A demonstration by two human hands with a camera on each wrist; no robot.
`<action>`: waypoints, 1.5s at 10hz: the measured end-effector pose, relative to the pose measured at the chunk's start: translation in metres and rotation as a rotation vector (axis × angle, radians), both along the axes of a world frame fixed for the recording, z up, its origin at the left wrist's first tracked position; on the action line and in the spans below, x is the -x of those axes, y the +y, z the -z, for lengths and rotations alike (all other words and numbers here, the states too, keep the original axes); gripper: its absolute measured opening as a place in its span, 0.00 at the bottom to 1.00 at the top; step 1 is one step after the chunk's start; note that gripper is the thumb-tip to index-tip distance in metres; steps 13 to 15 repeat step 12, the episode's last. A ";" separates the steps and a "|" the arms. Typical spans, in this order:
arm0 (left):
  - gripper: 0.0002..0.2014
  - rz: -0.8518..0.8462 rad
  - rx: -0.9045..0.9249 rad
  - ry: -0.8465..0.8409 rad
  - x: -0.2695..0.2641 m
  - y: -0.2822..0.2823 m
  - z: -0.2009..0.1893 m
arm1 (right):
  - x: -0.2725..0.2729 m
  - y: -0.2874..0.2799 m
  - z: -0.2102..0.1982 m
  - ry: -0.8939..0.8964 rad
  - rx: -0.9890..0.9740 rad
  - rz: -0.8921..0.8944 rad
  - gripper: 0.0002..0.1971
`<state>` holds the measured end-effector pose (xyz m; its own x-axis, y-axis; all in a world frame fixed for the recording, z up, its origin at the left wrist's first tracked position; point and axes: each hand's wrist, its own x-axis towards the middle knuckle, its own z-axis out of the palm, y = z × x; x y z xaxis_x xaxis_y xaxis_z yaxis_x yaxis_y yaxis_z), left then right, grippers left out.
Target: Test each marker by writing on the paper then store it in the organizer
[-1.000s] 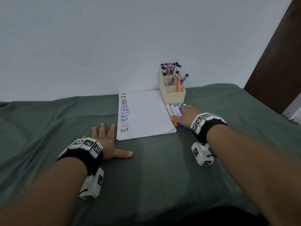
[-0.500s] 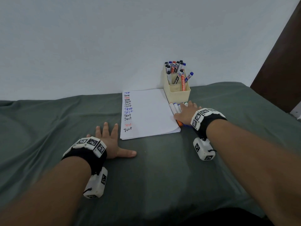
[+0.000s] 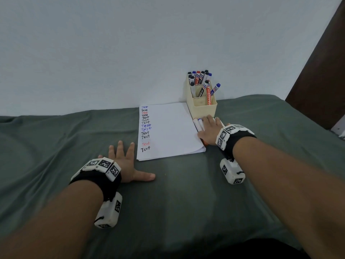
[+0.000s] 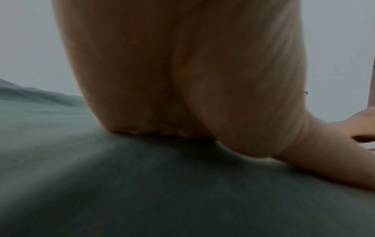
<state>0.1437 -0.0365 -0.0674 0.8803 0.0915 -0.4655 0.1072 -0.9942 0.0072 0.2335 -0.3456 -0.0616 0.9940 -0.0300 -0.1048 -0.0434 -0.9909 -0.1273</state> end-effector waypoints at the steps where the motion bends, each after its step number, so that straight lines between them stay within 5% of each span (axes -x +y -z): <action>1: 0.82 0.000 -0.001 0.000 0.000 0.000 0.001 | 0.001 0.000 -0.004 0.005 0.009 0.009 0.29; 3: 0.81 -0.002 -0.006 0.008 -0.001 0.000 0.001 | 0.007 0.002 -0.015 0.031 0.092 -0.080 0.23; 5: 0.81 -0.002 -0.011 0.006 0.000 0.000 0.000 | 0.004 -0.001 -0.003 0.105 0.124 -0.063 0.36; 6: 0.81 0.000 -0.013 0.007 0.000 0.000 -0.001 | 0.004 0.001 -0.003 0.109 -0.028 -0.002 0.40; 9: 0.81 0.006 -0.008 0.008 -0.001 0.000 0.000 | 0.006 -0.003 -0.015 0.046 -0.009 -0.056 0.23; 12: 0.81 0.010 -0.028 -0.006 0.001 -0.002 -0.003 | 0.052 -0.021 -0.020 0.060 -0.161 -0.072 0.33; 15: 0.81 0.010 -0.028 -0.006 0.001 -0.002 -0.003 | 0.052 -0.021 -0.020 0.060 -0.161 -0.072 0.33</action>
